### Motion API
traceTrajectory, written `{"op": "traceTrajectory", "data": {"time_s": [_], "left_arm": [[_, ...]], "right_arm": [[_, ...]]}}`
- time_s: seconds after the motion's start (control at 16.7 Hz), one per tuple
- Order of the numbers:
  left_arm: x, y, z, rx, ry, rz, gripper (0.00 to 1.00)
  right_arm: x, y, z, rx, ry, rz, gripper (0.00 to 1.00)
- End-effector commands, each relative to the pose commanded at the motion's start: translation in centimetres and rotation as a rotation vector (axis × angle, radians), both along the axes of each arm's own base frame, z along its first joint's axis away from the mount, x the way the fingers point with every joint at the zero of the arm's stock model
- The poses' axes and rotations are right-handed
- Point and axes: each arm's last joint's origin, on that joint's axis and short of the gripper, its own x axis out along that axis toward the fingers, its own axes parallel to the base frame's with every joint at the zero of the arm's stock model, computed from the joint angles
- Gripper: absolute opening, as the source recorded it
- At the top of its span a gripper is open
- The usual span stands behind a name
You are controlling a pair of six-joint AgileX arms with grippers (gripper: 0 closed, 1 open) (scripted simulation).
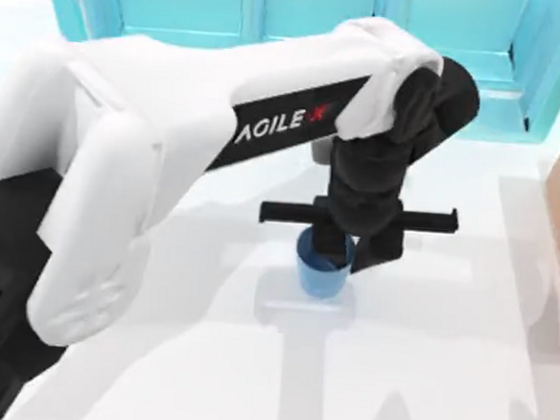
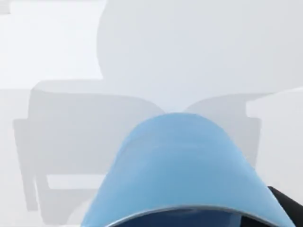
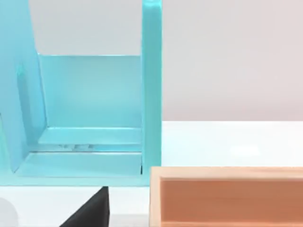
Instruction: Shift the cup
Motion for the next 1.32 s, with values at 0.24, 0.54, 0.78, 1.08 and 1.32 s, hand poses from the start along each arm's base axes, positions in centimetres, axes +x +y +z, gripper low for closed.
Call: {"op": "traceTrajectory", "data": {"time_s": [0.24,0.54,0.78,1.08,1.32], "left_arm": [[1.6,9.3,2.2,0.025,0.018,0.002,0.00],[-0.5,20.9,4.2,0.034,0.025,0.000,0.00],[-1.7,24.6,4.8,0.027,0.006,-0.002,0.00],[-1.7,24.5,4.7,0.031,0.011,-0.007,0.00],[-1.5,25.0,2.0,0.026,0.003,0.002,0.00]], "right_arm": [[0.0,0.0,0.0,0.000,0.000,0.000,1.00],[0.0,0.0,0.0,0.000,0.000,0.000,1.00],[0.0,0.0,0.0,0.000,0.000,0.000,1.00],[0.0,0.0,0.0,0.000,0.000,0.000,1.00],[0.0,0.0,0.0,0.000,0.000,0.000,1.00]]}}
